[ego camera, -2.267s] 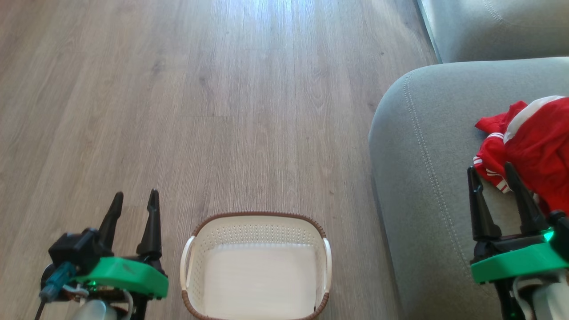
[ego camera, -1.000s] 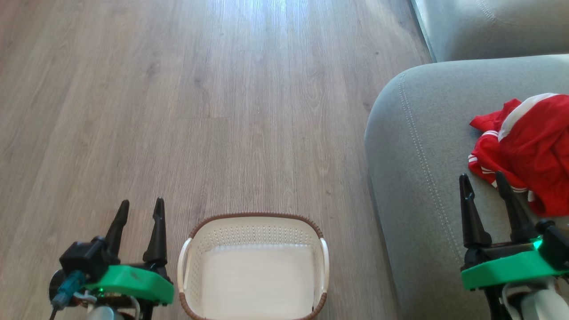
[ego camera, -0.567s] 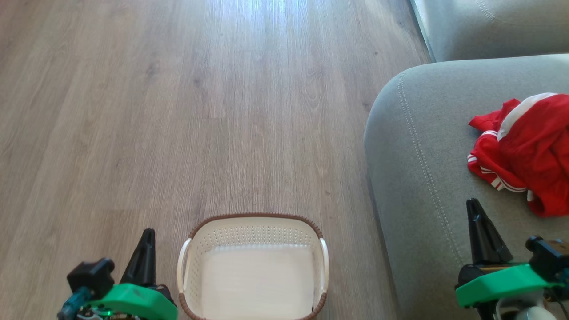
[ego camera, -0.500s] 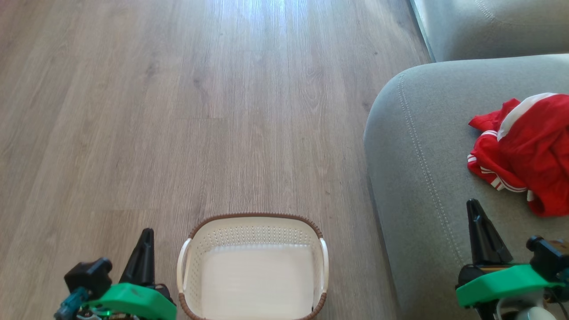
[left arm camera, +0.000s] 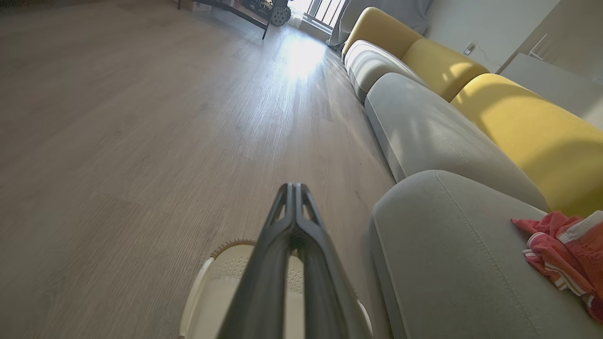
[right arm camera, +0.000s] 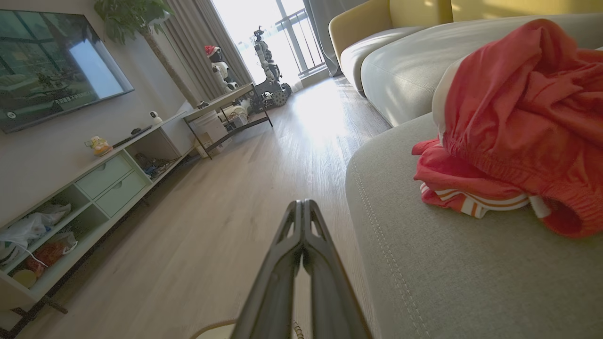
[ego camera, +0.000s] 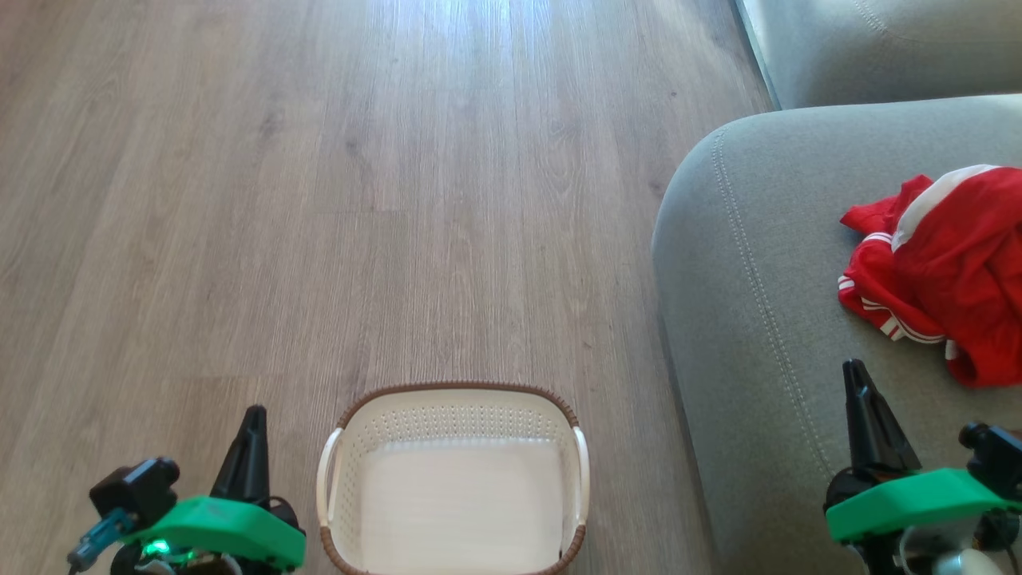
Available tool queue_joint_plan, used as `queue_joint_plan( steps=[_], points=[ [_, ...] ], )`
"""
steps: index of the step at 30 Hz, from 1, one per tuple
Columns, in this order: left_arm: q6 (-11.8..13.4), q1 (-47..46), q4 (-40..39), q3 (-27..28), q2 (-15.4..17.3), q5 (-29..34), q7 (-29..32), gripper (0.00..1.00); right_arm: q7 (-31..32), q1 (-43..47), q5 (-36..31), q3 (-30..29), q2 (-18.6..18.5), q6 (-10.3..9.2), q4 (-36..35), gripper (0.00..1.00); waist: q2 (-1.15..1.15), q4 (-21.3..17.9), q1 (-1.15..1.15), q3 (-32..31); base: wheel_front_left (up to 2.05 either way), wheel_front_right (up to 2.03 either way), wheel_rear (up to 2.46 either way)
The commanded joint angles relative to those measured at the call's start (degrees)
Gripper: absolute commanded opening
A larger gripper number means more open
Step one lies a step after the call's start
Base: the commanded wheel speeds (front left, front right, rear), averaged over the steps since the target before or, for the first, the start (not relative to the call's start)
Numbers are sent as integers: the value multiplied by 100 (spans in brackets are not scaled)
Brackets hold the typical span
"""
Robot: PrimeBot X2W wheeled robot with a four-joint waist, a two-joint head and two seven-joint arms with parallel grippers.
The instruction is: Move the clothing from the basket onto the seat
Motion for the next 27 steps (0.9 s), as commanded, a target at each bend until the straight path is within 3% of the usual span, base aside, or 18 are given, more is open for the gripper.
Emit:
queue_joint_plan(
  steps=[1, 27],
  points=[
    [-25, -284, -159, 137, 21, -93, 12, 0, 21, -298, 117, -30, -4, 1, -160, 0, 0, 0, 0, 1, 0, 0, 0],
    [-213, -438, -117, 512, -134, -1544, 441, 0, 433, -495, 1704, -108, 70, 0, 43, 0, 0, -25, 0, 27, 0, 0, 0]
  ],
)
